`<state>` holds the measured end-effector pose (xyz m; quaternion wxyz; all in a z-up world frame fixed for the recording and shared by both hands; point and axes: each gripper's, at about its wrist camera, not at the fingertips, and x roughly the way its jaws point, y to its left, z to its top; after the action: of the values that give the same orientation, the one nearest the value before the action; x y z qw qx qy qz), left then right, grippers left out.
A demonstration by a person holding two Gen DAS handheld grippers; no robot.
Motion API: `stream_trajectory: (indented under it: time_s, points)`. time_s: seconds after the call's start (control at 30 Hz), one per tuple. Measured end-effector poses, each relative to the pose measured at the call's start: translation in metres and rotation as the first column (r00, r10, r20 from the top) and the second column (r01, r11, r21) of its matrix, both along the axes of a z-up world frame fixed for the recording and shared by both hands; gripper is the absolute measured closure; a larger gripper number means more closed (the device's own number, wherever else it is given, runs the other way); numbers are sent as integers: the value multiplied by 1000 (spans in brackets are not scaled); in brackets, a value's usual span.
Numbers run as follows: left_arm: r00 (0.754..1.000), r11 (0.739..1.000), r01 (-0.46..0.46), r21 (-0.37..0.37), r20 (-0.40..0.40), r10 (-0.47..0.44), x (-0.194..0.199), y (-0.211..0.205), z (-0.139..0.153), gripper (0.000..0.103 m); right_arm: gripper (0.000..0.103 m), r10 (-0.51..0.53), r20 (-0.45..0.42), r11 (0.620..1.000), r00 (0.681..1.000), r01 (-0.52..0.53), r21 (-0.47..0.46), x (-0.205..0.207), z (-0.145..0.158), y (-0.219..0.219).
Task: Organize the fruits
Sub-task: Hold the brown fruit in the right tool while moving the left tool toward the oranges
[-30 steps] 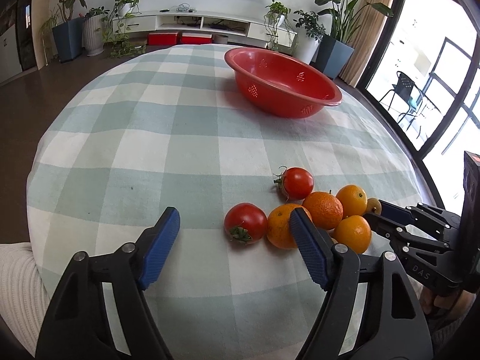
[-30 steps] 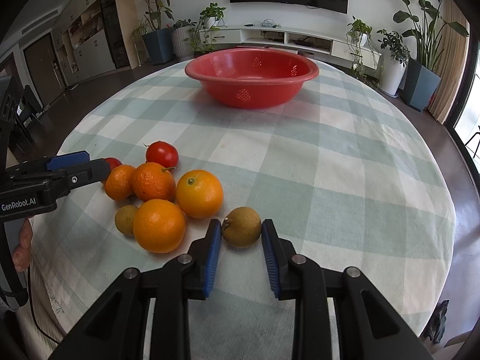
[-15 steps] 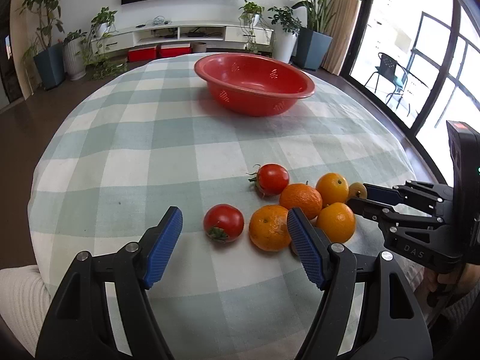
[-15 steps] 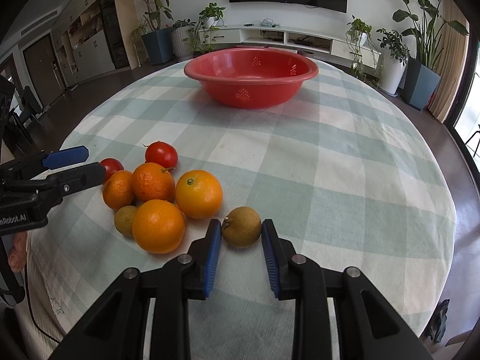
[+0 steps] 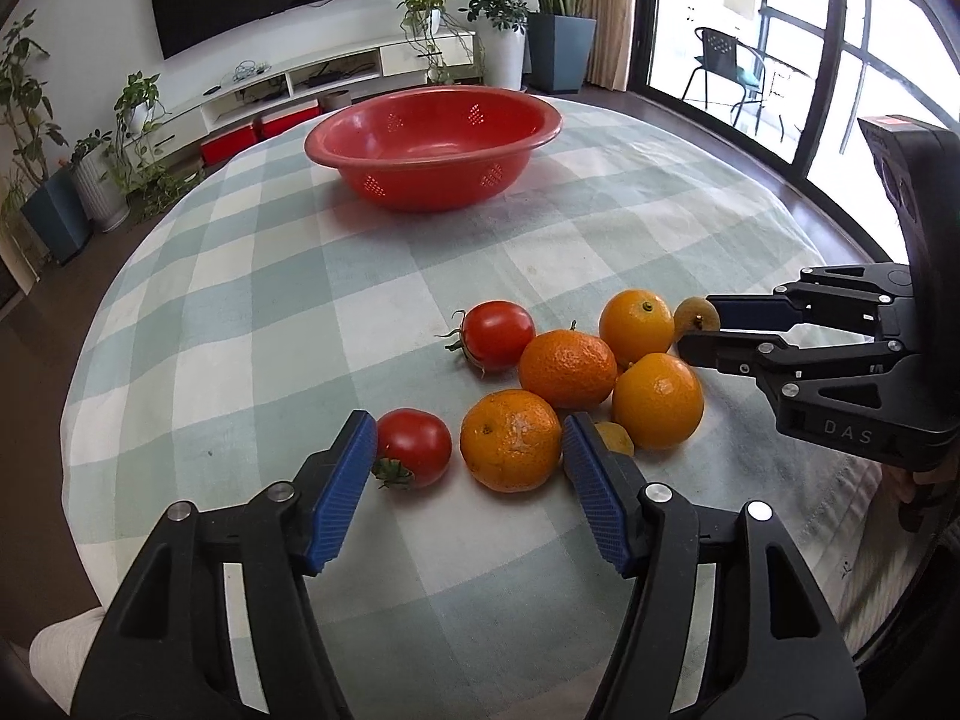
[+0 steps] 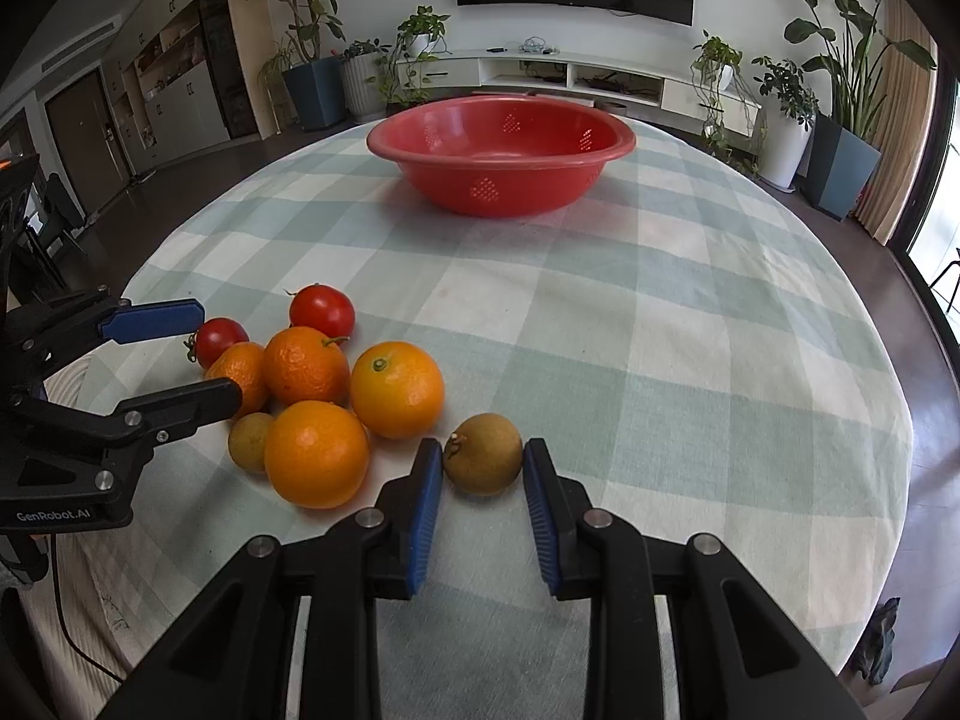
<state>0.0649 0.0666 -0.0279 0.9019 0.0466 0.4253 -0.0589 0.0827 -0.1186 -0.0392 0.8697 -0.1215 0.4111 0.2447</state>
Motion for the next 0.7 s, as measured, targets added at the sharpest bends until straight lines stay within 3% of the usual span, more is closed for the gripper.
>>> stream_trajectory:
  time_s: [0.7]
  points:
    - [996, 996, 89, 6, -3, -89, 5, -11, 3, 45, 73, -2, -3, 1000, 1000, 2, 4, 1, 0, -1]
